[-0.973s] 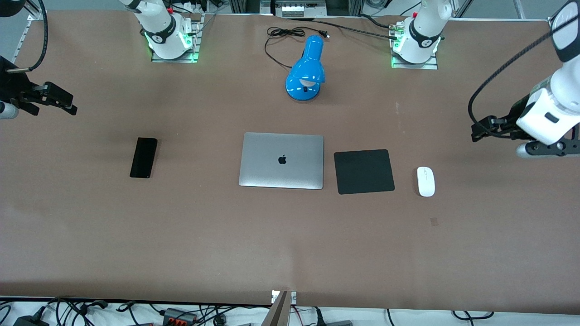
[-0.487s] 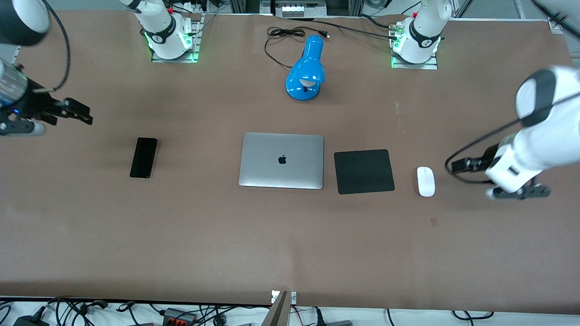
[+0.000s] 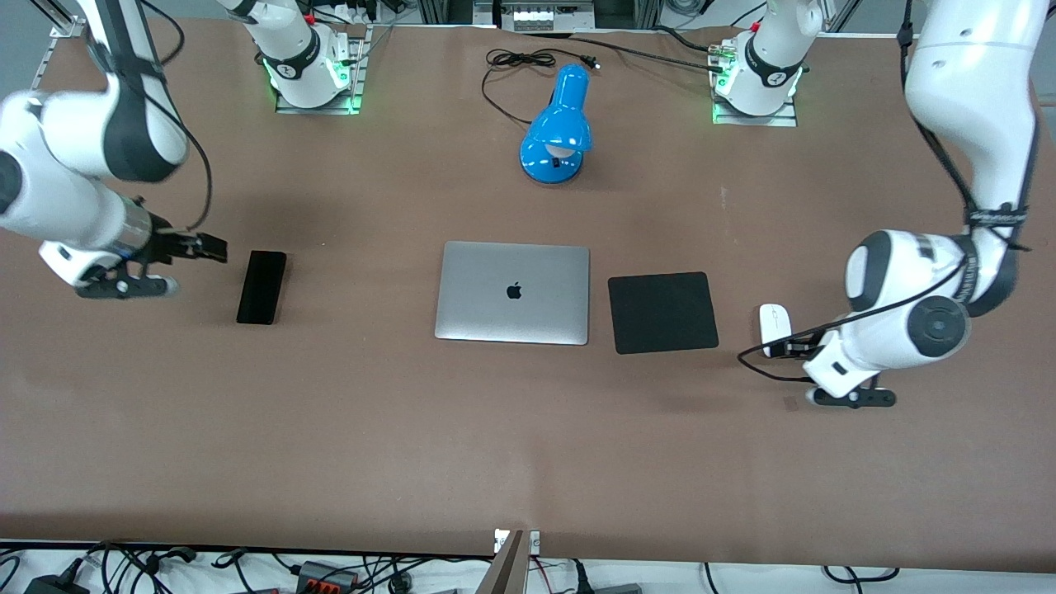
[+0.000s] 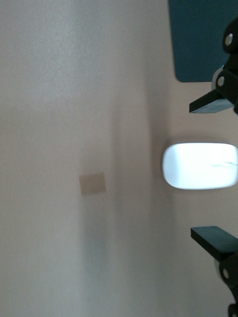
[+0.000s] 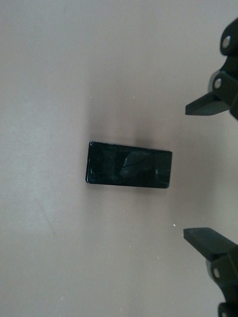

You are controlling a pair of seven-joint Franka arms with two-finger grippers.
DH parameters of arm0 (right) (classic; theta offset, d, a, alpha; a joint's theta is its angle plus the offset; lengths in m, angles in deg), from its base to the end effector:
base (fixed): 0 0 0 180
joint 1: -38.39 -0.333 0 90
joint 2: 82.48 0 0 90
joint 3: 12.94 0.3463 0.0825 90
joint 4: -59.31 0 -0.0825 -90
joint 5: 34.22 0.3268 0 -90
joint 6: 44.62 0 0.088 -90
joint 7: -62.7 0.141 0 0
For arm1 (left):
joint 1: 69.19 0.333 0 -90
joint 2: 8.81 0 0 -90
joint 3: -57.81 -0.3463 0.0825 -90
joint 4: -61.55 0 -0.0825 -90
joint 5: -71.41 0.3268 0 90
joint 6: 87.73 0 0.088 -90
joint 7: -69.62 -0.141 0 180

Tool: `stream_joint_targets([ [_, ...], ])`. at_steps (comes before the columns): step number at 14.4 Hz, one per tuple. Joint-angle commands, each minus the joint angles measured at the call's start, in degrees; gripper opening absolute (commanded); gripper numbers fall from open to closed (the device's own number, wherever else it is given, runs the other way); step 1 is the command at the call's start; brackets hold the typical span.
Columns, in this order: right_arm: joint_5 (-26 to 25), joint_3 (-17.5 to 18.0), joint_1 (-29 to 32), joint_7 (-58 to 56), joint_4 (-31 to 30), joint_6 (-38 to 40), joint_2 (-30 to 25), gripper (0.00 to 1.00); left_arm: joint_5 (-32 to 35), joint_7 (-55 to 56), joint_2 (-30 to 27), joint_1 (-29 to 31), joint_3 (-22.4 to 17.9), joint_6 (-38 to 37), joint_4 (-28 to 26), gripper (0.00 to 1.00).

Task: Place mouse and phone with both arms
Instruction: 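Grasp the black phone with the right gripper while the left gripper grasps the mouse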

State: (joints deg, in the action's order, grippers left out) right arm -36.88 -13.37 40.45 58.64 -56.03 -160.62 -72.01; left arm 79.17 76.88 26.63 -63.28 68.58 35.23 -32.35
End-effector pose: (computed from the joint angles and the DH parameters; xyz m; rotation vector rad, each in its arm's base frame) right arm 0.5194 -0.0266 0.3804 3.0975 0.0795 -0.2691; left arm 0.6451 -0.0290 0.2792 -3.1278 0.0138 0.1530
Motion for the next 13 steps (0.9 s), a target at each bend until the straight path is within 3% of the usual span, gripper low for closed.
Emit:
stream_joint_targets([
  [1,-0.7,0.2,0.2,0.3,0.5,-3.4,5.9,1.00,1.3,-0.9,-2.3,0.5,0.2,7.2,-7.9,1.00],
  [5,-0.7,0.2,0.3,1.8,0.5,-8.9,12.3,1.00,1.4,-0.4,-2.1,0.4,0.0,7.1,-10.2,1.00],
  [13,0.2,0.2,0.6,10.7,0.5,-11.8,16.5,1.00,1.3,-0.9,-1.3,1.0,-0.3,7.2,-11.8,1.00],
])
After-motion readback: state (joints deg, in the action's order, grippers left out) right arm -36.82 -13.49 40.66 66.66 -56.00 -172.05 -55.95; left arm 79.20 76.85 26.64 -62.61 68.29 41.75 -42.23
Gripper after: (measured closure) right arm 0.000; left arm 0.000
